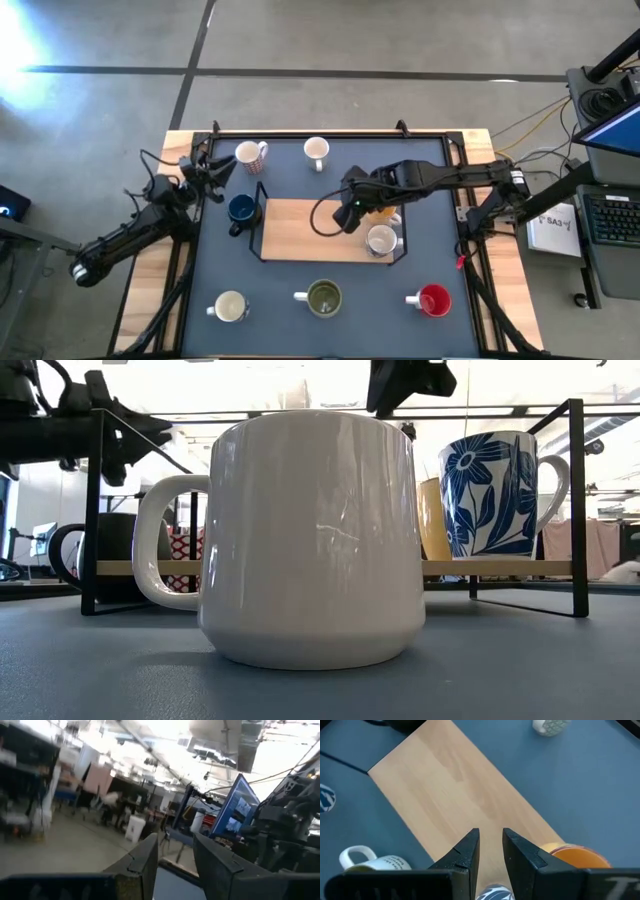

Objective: Place coffee mugs
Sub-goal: Put the light blue mug on the shelf

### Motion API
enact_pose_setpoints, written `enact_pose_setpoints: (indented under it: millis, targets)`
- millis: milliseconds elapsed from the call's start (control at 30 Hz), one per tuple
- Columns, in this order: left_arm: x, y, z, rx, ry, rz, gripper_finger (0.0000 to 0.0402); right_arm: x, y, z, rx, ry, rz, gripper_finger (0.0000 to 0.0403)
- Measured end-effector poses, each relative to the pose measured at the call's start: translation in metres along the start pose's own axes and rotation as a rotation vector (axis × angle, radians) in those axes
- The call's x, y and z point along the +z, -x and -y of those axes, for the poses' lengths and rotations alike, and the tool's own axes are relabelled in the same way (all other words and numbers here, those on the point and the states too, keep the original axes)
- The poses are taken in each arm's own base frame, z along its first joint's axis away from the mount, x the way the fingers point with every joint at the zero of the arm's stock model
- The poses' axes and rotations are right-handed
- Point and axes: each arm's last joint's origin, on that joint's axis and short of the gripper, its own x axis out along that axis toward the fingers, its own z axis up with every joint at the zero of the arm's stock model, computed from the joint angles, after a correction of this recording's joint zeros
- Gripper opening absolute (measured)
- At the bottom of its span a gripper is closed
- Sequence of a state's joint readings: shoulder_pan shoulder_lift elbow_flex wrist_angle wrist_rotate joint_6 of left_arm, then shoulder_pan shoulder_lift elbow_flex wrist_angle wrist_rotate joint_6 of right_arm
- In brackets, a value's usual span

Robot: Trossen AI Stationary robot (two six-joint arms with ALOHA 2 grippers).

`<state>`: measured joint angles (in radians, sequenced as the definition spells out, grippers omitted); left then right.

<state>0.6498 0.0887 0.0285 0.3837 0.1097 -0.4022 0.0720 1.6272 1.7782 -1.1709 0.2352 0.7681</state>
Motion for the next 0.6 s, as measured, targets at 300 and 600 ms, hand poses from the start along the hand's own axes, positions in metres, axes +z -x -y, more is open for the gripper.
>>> enact_pose_setpoints:
  millis: [300, 600]
  targets:
    - [0.021, -0.019, 0.005, 0.216, 0.085, -0.358, 0.0107, 0.029, -0.009, 0.035, -0.01, -0.098, -0.027, 0.0073]
    - [0.06, -0.047, 0.016, 0.363, 0.036, -0.582, 0.0107, 0.061, -0.027, 0.073, 0.019, -0.059, -0.028, 0.0084]
